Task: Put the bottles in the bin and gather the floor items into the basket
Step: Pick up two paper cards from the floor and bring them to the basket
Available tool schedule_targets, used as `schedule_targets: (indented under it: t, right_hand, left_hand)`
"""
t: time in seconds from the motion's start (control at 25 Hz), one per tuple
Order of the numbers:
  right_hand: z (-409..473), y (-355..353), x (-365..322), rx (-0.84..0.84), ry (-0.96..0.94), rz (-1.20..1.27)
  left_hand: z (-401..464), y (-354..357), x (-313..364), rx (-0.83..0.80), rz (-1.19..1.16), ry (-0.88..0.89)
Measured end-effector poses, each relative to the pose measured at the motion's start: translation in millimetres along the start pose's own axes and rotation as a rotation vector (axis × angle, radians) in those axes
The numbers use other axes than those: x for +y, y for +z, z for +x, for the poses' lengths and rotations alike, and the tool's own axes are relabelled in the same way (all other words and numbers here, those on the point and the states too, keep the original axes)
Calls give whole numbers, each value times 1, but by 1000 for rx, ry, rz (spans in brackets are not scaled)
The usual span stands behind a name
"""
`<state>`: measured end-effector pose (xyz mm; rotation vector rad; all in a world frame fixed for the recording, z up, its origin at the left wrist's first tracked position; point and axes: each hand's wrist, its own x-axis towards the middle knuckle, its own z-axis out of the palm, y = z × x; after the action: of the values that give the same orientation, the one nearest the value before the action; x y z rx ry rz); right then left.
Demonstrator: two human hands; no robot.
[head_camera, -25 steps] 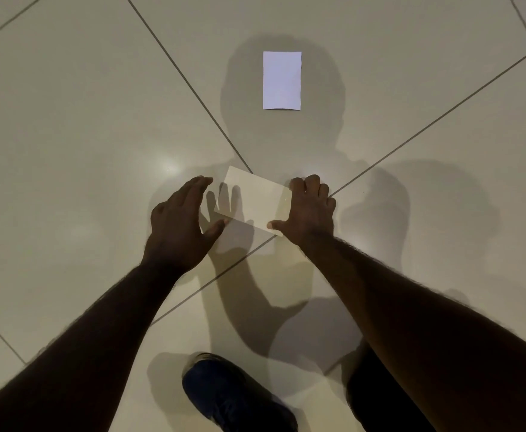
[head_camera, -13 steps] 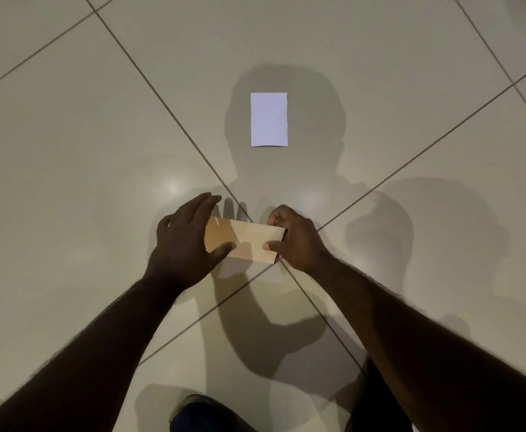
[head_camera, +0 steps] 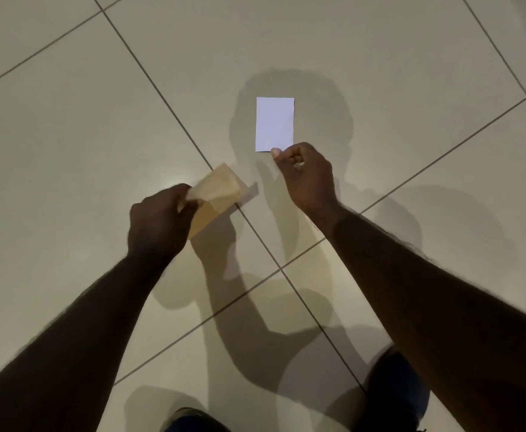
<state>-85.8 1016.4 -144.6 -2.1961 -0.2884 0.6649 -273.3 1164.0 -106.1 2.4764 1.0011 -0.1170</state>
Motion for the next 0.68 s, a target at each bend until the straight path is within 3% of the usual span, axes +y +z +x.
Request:
schedule_targets:
  t: [0.08,0.24,0.52,0.68]
  right_hand:
    - [13,5,4,99,46,-140]
    - [41,21,-1,102,191,-309]
    - [59,42,-13,211,283,-472]
    - [61,45,-19,159,314,-451]
  left_hand:
    - [2,0,-8,63,-134,-166]
    - [5,2,-7,186,-406,-344]
    - [-1,5,-6,264,-422,-322]
    - [-6,3,-3,275,-458,-341]
